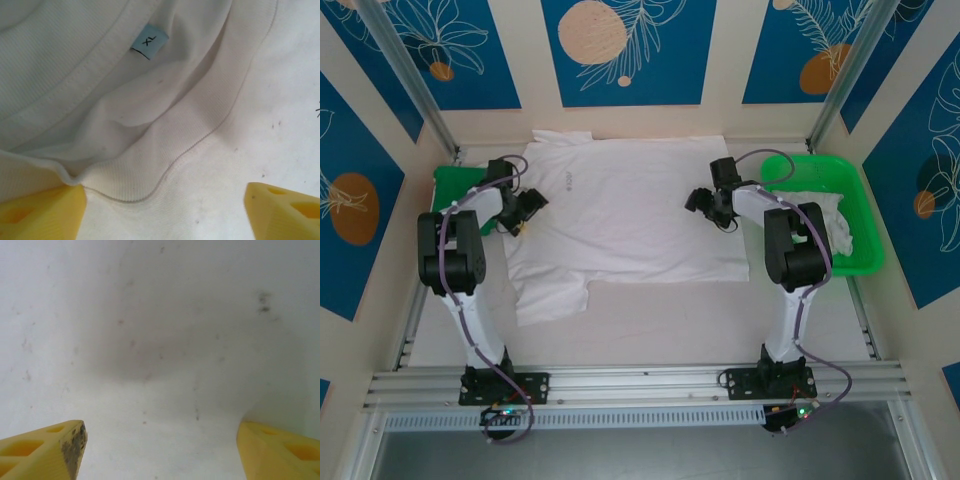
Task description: Fold and stack the t-shirts
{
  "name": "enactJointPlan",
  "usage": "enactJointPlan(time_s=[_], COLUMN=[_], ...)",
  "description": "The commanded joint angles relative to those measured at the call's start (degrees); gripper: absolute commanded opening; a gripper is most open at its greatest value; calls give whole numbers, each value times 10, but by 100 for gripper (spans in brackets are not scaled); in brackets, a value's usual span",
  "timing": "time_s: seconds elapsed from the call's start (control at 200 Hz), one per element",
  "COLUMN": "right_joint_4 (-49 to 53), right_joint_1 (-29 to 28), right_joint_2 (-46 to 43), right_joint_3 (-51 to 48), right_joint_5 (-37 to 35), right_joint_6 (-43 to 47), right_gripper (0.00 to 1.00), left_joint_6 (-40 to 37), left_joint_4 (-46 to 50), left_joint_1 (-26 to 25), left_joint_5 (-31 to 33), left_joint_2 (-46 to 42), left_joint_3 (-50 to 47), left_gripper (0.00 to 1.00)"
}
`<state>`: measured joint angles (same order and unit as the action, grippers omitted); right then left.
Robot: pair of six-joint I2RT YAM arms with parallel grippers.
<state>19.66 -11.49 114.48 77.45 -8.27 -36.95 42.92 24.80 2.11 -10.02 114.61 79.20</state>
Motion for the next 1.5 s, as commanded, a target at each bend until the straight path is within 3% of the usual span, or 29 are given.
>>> enactJointPlan(time_s=[0.0, 0.175, 0.475, 0.905, 1.125, 1.315, 1.495], right_joint_4=[-14, -28, -27, 9, 17, 31, 42], right_joint_1=[-7, -21, -88, -95, -98, -102, -102], right_joint_2=[-77, -147, -187, -278, -300, -341, -350], right_joint_3=[-27, -95, -198, -371, -377, -348, -335], right_joint_5=[28, 37, 59, 80, 94, 92, 84], right_joint_6=[19, 17, -16, -47, -51, -38, -30], right_gripper=[80, 80, 80, 80, 80, 80, 79], left_joint_6=[-8, -6, 67, 145, 155, 150, 196], left_joint_4=[34, 39, 31, 72, 141, 205, 215], left_joint_1=[-15, -42, -127, -149, -154, -151, -120], left_joint_5=[9, 46, 40, 47, 70, 135, 171], left_joint_2=[-58, -180, -324, -472, -563, -594, -549], left_joint_3=[-17, -101, -289, -493, -489, -436, -418], left_gripper=[92, 95, 88, 86, 86, 85, 64])
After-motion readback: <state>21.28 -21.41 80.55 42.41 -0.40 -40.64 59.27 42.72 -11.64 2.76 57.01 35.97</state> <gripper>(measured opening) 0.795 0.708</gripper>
